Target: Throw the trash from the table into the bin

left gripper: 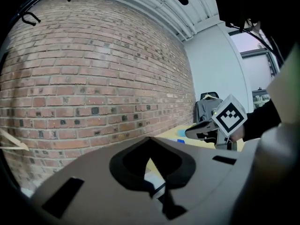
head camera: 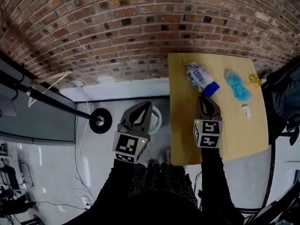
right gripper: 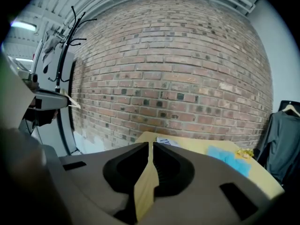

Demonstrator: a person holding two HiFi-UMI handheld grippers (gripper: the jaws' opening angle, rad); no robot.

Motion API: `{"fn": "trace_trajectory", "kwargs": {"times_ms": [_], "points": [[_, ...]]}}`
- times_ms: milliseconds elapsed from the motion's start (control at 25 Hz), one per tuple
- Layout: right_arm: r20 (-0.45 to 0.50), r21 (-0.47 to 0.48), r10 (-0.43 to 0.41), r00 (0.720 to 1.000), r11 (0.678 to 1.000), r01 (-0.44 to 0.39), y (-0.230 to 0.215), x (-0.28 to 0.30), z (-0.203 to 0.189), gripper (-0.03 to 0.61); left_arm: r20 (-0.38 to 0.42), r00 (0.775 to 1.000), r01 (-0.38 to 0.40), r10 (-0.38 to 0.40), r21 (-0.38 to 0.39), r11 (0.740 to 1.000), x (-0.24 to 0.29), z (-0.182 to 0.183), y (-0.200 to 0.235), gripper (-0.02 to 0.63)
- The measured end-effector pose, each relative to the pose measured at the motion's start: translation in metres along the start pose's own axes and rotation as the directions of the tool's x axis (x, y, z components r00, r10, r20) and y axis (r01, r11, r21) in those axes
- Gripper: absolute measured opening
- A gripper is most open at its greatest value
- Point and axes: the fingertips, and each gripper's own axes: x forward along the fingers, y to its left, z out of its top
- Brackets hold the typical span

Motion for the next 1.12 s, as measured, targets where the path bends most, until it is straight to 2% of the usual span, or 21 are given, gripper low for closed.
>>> {"fn": "trace_trajectory", "kwargs": {"times_ms": [160,240,480,600,920,1120], "points": [[-0.034,0.005,0.047,0.998,0.999,-0.047,-0.009,0.020,-0.008,0.020,0.001,0.999,-0.033,0.033,-0.004,0.999,0.012,0.000,0.001,0.006],[-0.045,-0.002,0.053,0.998,0.999,-0.053,-0.014,0.030,-0.010,0.055,-0.007,0.999,-0.043,0.043,-0.008,0.999,0.017,-0.002,0.002,0.006],[-0.097,-0.055,0.039,0.995,0.998,-0.044,-0.031,0.058,-0.023,0.157,-0.031,0.998,-0.064,0.063,-0.011,0.998,0.032,-0.009,0.002,0.006],[-0.154,-0.092,0.032,0.988,0.995,-0.047,-0.036,0.071,-0.034,0.163,-0.040,0.997,-0.073,0.072,-0.016,0.997,0.037,-0.012,0.001,0.006],[-0.265,-0.161,0.023,0.964,0.985,-0.067,-0.046,0.105,-0.056,0.244,-0.057,0.994,-0.089,0.088,-0.018,0.996,0.046,-0.019,0.003,0.006],[-0.319,-0.176,0.002,0.948,0.983,-0.061,-0.054,0.124,-0.059,0.253,-0.067,0.993,-0.099,0.097,-0.020,0.995,0.049,-0.022,0.008,0.006]]}}
